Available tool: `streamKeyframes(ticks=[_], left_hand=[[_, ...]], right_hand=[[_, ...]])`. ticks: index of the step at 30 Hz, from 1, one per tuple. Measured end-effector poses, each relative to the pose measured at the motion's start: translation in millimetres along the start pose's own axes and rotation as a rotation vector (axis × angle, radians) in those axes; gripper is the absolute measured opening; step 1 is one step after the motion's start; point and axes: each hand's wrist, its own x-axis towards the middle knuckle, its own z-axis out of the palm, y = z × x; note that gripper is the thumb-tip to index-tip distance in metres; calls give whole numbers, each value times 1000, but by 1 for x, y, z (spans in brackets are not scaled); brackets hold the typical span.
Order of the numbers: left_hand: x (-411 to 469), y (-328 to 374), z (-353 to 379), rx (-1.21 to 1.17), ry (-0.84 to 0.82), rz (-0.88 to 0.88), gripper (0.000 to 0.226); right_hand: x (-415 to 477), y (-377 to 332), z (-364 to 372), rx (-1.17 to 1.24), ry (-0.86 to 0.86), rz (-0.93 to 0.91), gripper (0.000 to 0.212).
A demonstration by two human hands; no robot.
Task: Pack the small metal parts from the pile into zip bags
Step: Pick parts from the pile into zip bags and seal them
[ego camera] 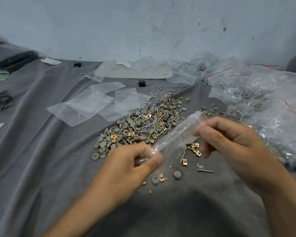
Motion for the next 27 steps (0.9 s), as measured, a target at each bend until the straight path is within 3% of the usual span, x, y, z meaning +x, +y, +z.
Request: streamKeyframes(ticks=[5, 8, 12, 15, 20, 25, 27], left_hand=[[-5, 6, 7, 218, 30, 159, 27], [-6, 8, 12, 332, -62, 250, 29], [-10, 6, 25, 381, -141, 285, 40], [-13, 4, 33, 450, -40, 331, 42], [-11, 2, 35, 384, 124, 310, 52], [-8, 0, 32, 405, -73, 266, 61], [5, 1, 30, 354, -82, 191, 53]], right_hand=[[3, 4, -3, 15, 101, 5, 36], [5, 7, -2, -44, 163, -55, 41], [7, 9, -3, 1, 242, -92, 35], [6, 9, -8, 14, 260, -99, 26], [4, 8, -15, -17, 166, -72, 28], [4, 8, -21, 55, 258, -61, 32], [4, 8, -30, -67, 352, -52, 36]])
